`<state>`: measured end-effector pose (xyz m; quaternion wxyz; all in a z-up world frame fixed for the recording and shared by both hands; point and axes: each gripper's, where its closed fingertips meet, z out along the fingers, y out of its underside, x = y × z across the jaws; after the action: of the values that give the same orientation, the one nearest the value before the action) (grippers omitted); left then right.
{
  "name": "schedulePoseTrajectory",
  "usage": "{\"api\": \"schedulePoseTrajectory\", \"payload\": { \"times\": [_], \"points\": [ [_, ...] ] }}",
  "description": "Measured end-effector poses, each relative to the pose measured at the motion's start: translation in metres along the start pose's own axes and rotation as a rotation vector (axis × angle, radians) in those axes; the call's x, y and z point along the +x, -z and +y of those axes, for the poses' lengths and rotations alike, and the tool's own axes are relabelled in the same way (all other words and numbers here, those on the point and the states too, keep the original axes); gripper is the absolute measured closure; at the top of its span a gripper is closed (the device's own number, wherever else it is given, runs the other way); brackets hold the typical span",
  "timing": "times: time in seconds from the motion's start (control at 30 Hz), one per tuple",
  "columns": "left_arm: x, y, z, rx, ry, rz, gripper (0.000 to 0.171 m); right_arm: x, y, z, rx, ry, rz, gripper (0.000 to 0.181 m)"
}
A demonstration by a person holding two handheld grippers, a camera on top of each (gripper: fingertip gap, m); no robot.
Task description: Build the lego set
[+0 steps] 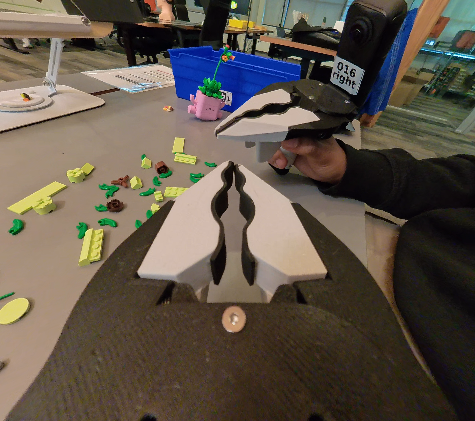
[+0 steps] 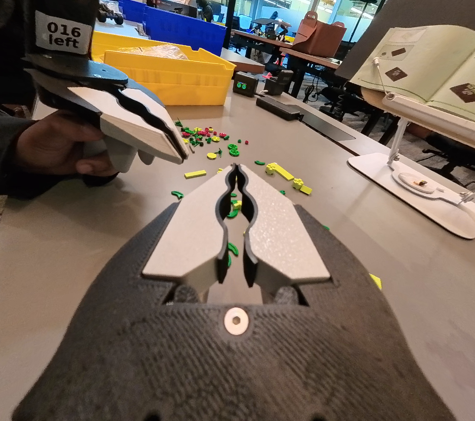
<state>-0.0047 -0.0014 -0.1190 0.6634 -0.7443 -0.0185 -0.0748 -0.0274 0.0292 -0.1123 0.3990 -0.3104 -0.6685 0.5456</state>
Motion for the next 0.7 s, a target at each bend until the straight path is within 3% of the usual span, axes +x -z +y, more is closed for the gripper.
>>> {"api": "schedulePoseTrajectory", "payload": {
  "times": [0.7],
  "points": [
    [-0.003, 0.000, 0.000, -0.003, 0.005, -0.018, 0.171, -0.043, -0.023, 0.028, -0.181, 0.227, -0.089, 0.181]
  ]
}}
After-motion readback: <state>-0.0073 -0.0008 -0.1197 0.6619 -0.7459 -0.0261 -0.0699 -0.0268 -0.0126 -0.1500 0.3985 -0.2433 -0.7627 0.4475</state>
